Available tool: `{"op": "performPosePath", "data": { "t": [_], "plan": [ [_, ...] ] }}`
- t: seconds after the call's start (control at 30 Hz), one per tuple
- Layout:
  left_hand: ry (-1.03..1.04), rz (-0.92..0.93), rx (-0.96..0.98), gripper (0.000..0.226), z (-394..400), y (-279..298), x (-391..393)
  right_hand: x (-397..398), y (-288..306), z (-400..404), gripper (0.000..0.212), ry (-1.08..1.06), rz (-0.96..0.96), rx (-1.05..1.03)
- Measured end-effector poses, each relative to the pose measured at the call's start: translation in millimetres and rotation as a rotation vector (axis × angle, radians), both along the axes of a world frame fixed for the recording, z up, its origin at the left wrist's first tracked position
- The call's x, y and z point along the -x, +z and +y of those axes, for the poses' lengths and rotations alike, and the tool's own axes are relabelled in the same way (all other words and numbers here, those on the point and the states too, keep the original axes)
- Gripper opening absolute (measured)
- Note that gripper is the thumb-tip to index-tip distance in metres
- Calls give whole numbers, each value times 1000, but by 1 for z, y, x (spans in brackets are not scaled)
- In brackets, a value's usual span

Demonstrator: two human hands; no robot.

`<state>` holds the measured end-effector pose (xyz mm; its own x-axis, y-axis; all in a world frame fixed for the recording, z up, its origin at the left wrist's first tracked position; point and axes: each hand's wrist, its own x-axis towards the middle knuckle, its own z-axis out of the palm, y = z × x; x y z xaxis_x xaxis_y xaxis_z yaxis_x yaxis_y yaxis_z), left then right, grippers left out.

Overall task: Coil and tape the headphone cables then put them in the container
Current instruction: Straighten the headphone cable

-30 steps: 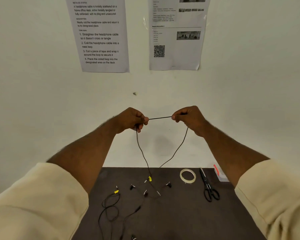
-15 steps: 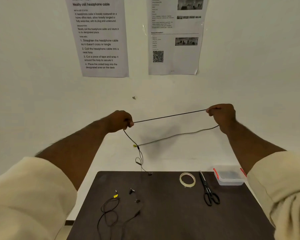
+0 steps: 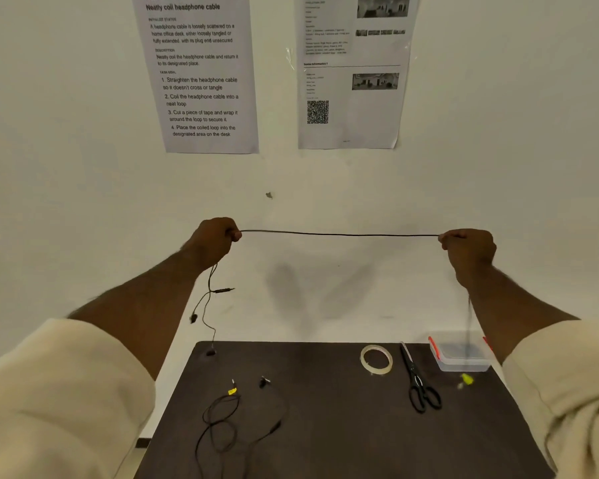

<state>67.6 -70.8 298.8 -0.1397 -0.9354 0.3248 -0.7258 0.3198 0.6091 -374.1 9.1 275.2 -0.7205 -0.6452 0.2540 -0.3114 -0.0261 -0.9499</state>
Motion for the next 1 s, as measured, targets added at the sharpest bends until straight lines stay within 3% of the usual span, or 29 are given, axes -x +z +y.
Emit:
{"op": "performPosePath", "data": {
  "t": [0.1, 0.23, 0.4, 0.47, 0.6, 0.77, 0.87, 1.0],
  "plan": [
    [-26, 193, -50, 31, 5, 7, 11, -2, -12, 0, 17, 25, -10, -18],
    [-54, 195, 10, 26, 13, 17, 33, -4, -32, -2, 15, 34, -8, -52],
    [-193, 176, -33, 16, 18, 20, 70, -35, -42, -3, 54, 214, 78, -173],
    [-270, 144, -103, 8, 21, 18, 88, -68, -33, -4, 48, 413, 34, -58],
    [-345, 172, -264, 9, 30, 15, 119, -135, -7, -4, 43, 786, -237, 64],
    [-316, 375, -329, 31, 37, 12, 127, -158, 5, 1, 33, 960, -474, -5],
    [-293, 476, -342, 29, 37, 12, 124, -159, 4, 0, 20, 924, -378, -34],
    [-322, 439, -355, 18, 40, 17, 124, -161, 9, 3, 5, 851, -132, -38]
  ]
}}
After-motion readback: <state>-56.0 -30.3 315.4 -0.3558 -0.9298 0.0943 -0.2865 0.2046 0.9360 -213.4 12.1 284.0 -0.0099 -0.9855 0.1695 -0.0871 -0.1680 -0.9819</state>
